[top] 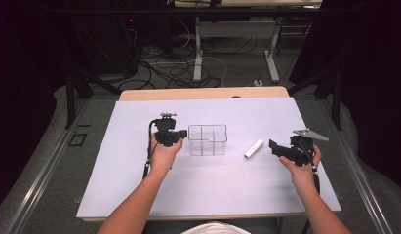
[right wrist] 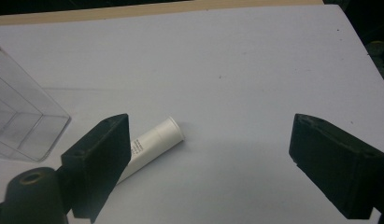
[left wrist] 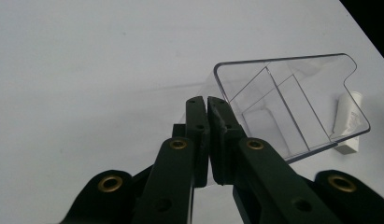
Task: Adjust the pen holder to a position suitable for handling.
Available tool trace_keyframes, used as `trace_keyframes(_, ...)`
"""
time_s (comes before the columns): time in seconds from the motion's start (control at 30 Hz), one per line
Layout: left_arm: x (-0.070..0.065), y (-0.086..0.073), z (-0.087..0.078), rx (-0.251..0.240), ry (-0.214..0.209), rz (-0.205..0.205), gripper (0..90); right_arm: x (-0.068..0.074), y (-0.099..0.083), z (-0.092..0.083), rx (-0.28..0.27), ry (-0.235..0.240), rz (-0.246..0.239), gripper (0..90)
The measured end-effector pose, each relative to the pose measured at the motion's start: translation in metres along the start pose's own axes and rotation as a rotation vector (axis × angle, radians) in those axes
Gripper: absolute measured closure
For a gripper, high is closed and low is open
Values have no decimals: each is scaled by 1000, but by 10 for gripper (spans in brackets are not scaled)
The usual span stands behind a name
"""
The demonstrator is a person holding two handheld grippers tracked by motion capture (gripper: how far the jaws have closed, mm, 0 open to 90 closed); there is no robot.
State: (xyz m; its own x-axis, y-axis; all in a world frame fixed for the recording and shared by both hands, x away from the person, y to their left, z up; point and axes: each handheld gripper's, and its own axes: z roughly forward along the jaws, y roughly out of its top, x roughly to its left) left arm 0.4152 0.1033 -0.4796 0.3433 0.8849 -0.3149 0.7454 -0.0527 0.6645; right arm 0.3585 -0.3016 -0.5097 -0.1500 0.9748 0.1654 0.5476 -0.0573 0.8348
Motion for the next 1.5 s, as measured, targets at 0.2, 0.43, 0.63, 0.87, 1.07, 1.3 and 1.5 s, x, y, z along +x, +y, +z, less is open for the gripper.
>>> trace_keyframes(0.2,-1,1,-7,-26,-26,7,807,0,1,1,0,-3,-5,121)
trace_keyframes(0.43,-9,0,-18,-74,-65,69,731,-2,2,0,0,0,10,121)
trace_keyframes(0.63,-16,-3,-23,-110,-95,107,652,-2,2,0,4,4,13,130)
trace_keyframes(0.87,-19,-8,-28,-143,-120,150,543,-1,0,3,22,17,22,143)
trace_keyframes(1.07,-18,-16,-35,-170,-142,163,470,2,-1,5,46,38,2,142)
trace_keyframes(1.3,-13,-28,-45,-188,-156,243,348,9,-1,6,101,53,0,149)
trace_keyframes(1.5,-3,-40,-50,-190,-133,290,291,14,4,10,137,60,74,150)
